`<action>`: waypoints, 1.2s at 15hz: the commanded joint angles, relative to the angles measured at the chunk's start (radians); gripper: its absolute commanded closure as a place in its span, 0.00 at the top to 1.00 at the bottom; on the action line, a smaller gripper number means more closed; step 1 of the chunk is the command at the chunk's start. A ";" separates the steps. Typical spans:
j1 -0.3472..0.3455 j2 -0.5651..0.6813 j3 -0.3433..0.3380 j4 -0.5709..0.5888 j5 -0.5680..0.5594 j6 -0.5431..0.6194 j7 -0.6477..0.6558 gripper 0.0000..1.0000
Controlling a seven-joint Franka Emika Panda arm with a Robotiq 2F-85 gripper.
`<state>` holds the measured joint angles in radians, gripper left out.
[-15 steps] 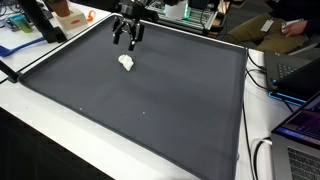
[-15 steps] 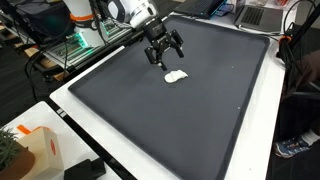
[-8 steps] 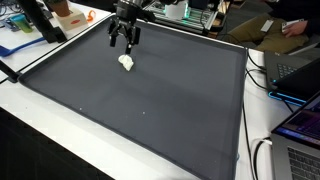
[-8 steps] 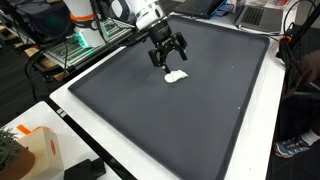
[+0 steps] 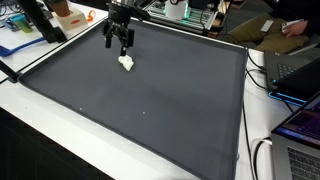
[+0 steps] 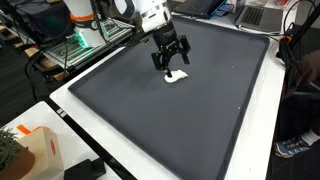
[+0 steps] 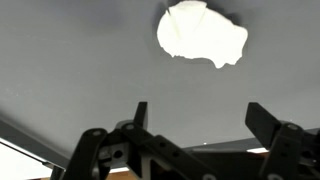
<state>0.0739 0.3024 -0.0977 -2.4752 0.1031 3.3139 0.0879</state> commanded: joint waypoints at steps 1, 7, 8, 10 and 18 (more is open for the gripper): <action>0.054 -0.018 -0.055 0.024 0.014 -0.104 0.006 1.00; 0.175 -0.034 -0.202 0.087 -0.036 -0.270 0.051 1.00; 0.193 -0.034 -0.222 0.102 -0.048 -0.305 0.060 1.00; 0.186 -0.040 -0.205 0.137 -0.014 -0.371 0.069 1.00; 0.091 -0.003 -0.129 0.212 -0.093 -0.463 0.099 1.00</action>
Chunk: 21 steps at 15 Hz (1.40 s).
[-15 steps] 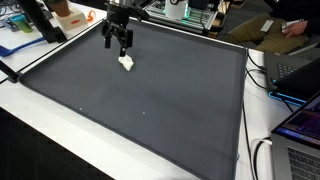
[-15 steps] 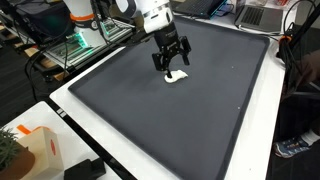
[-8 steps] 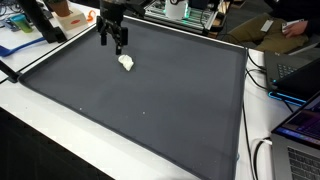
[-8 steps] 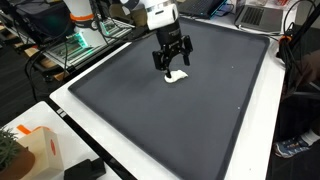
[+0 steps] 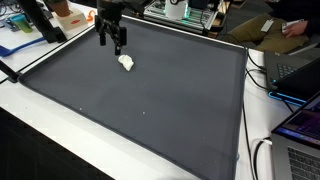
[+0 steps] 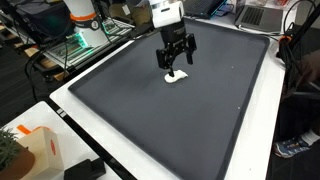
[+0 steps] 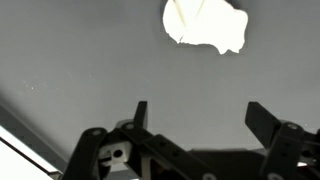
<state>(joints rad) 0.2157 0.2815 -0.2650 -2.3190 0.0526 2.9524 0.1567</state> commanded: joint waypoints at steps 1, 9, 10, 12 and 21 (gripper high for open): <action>-0.065 0.024 0.049 0.083 -0.047 -0.148 0.033 1.00; -0.141 0.107 0.128 0.335 -0.063 -0.441 0.048 1.00; -0.145 0.122 0.132 0.360 -0.065 -0.465 0.050 1.00; -0.151 0.148 0.136 0.405 -0.074 -0.529 0.045 1.00; -0.161 0.196 0.144 0.497 -0.133 -0.732 0.026 1.00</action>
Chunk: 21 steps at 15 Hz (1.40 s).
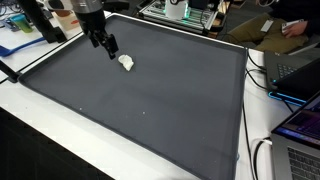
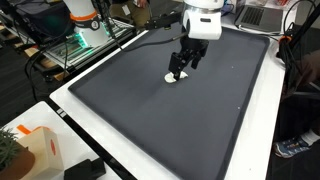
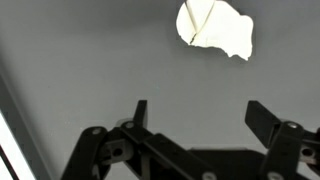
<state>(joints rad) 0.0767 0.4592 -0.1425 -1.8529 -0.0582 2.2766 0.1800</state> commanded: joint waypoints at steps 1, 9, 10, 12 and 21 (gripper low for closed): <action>-0.029 0.017 0.028 0.031 -0.008 -0.044 0.005 1.00; -0.069 0.088 0.056 0.169 0.037 -0.238 -0.039 1.00; -0.083 0.109 0.065 0.211 0.056 -0.287 -0.060 1.00; -0.106 0.163 0.078 0.317 0.089 -0.383 -0.080 1.00; -0.165 0.442 0.084 0.789 0.149 -0.752 -0.045 1.00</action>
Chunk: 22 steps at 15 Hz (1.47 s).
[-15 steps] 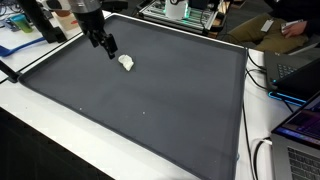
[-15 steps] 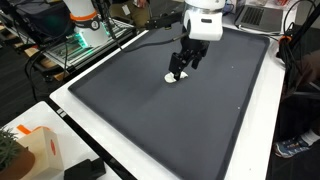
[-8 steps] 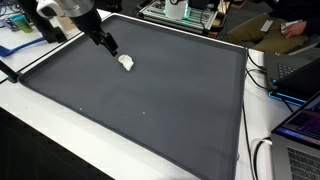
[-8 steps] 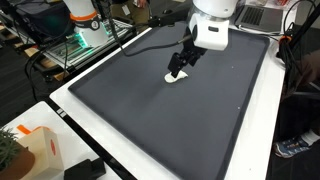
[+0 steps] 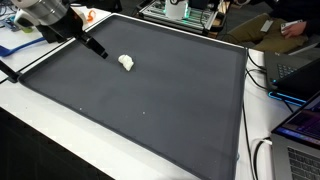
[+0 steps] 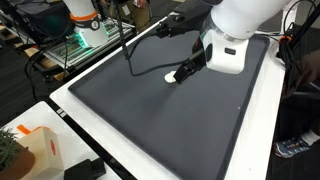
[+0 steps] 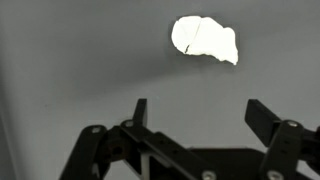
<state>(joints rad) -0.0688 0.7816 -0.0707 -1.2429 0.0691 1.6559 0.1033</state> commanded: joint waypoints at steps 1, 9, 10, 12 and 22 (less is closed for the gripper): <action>-0.022 0.148 0.012 0.223 0.023 -0.170 0.043 1.00; -0.027 0.209 0.010 0.309 0.037 -0.281 0.037 1.00; -0.035 0.226 0.011 0.330 0.050 -0.305 0.058 1.00; -0.045 0.244 0.012 0.348 0.070 -0.301 0.090 1.00; -0.083 0.360 0.036 0.458 0.109 -0.447 0.108 1.00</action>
<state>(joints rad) -0.1312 1.0930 -0.0535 -0.8611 0.1464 1.2721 0.1937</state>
